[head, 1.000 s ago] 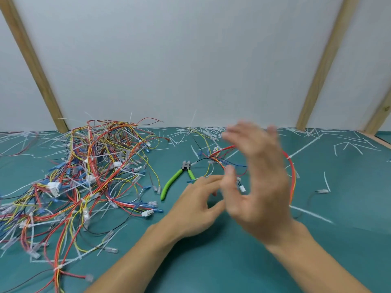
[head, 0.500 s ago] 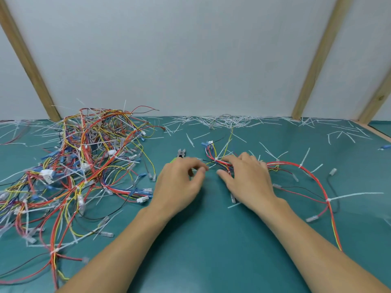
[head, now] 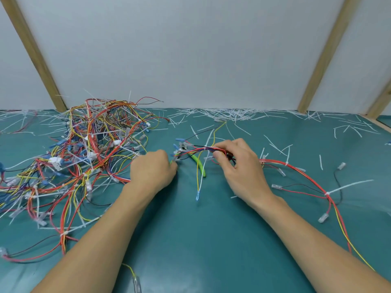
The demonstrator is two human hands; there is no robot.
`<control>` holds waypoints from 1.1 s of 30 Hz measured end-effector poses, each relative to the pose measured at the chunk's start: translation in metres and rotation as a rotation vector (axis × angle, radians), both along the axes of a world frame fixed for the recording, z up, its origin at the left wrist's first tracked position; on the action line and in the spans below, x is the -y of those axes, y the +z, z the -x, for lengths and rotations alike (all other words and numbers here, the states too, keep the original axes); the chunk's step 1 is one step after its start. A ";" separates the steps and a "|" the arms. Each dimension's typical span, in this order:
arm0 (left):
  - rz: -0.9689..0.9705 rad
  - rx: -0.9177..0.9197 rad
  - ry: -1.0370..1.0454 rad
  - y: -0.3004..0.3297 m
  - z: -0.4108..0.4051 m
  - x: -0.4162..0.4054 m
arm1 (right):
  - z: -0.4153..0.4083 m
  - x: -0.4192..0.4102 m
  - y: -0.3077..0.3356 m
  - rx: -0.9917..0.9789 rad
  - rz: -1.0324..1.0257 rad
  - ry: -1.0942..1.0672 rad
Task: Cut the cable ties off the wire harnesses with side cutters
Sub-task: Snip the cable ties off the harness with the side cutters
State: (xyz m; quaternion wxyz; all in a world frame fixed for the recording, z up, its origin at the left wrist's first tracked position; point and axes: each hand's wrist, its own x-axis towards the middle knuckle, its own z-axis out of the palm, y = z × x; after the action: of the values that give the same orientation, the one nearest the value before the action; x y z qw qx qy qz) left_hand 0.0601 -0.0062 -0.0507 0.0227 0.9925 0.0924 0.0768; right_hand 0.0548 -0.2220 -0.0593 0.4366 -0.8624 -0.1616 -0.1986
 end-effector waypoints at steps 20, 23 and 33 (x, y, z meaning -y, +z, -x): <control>0.780 0.732 -0.226 0.017 0.013 0.017 | 0.005 -0.003 0.004 -0.078 -0.105 -0.096; 0.762 0.771 -0.375 0.020 0.026 0.034 | 0.016 -0.008 0.022 0.213 -0.189 -0.085; 0.535 0.771 -0.622 0.014 0.047 0.073 | 0.027 -0.020 0.033 -0.173 -0.385 0.111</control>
State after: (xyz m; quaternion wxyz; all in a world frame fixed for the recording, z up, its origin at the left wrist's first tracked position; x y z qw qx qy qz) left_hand 0.0134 -0.0797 -0.0371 0.3274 0.8327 -0.2032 0.3977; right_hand 0.0274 -0.2021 -0.0258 0.6160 -0.7666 -0.1300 -0.1267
